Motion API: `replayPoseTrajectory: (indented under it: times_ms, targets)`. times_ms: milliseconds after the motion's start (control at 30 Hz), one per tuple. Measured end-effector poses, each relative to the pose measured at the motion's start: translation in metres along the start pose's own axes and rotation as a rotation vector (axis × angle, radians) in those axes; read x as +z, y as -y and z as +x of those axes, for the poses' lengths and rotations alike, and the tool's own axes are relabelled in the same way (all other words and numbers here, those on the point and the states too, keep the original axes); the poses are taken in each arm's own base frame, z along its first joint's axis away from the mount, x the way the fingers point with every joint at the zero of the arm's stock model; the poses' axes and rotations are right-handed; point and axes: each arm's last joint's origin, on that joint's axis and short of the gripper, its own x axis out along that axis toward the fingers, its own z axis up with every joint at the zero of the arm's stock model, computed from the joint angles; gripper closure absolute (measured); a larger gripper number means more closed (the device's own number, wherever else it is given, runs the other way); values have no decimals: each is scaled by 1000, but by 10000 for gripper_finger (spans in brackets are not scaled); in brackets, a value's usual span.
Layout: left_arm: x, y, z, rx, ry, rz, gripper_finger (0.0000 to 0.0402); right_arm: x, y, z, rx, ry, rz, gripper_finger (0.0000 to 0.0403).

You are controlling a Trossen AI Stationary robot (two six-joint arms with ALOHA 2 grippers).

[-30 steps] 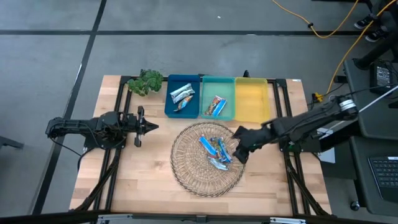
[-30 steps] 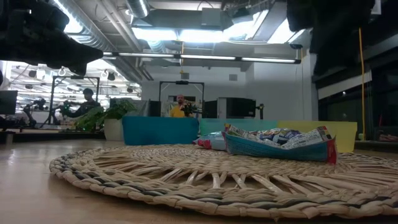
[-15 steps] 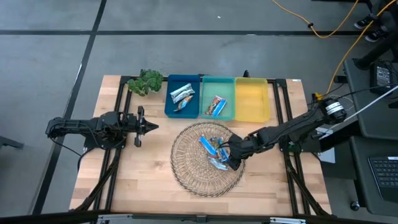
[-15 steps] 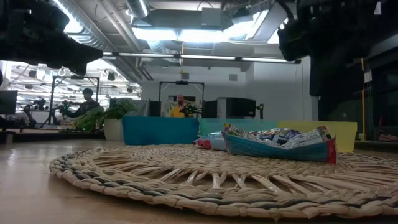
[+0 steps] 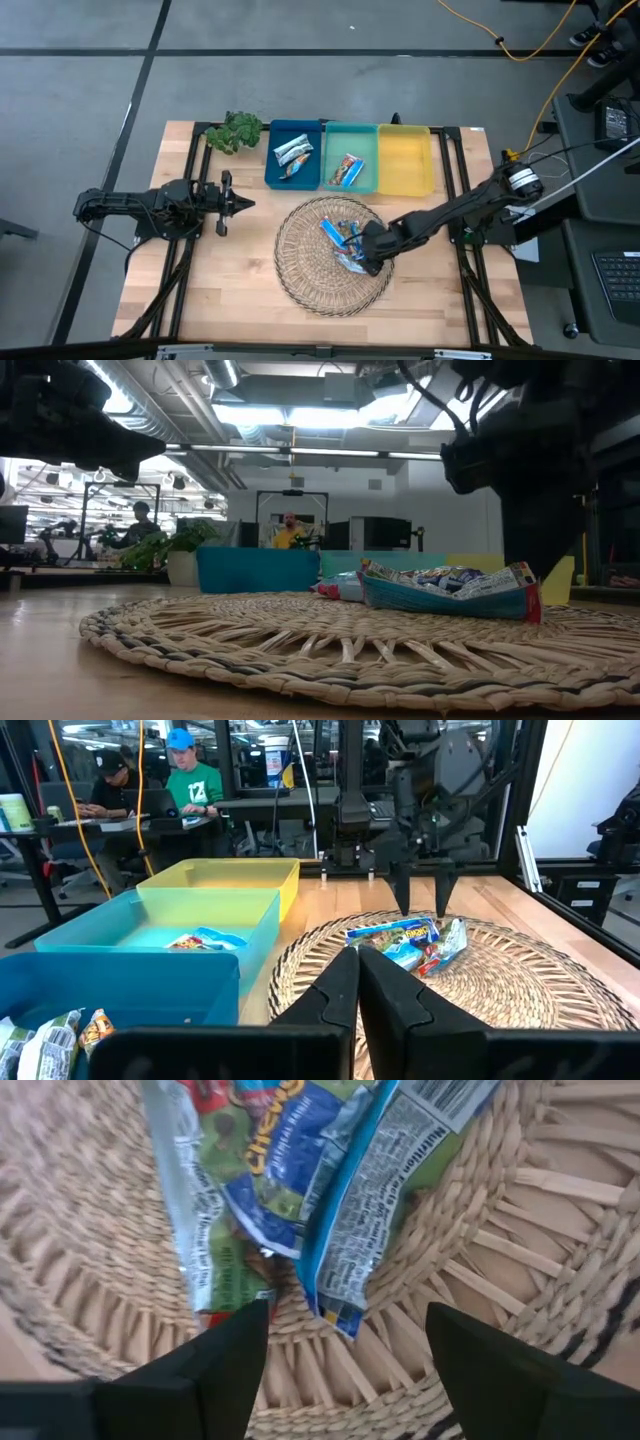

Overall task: Pick and place Granola Bars by type
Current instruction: Put the blue granola bar into the yellow bin

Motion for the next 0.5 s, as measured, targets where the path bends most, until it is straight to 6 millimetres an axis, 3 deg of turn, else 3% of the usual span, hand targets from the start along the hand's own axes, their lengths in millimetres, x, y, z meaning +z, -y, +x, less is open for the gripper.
replayPoseTrajectory:
  times_ms: [300,500]
  targets:
    - [0,0,0,0,0,0,397,2,-4,15,8,5,-3,137]
    - [0,0,0,0,1,0,394,2,-4,16,8,5,3,185]
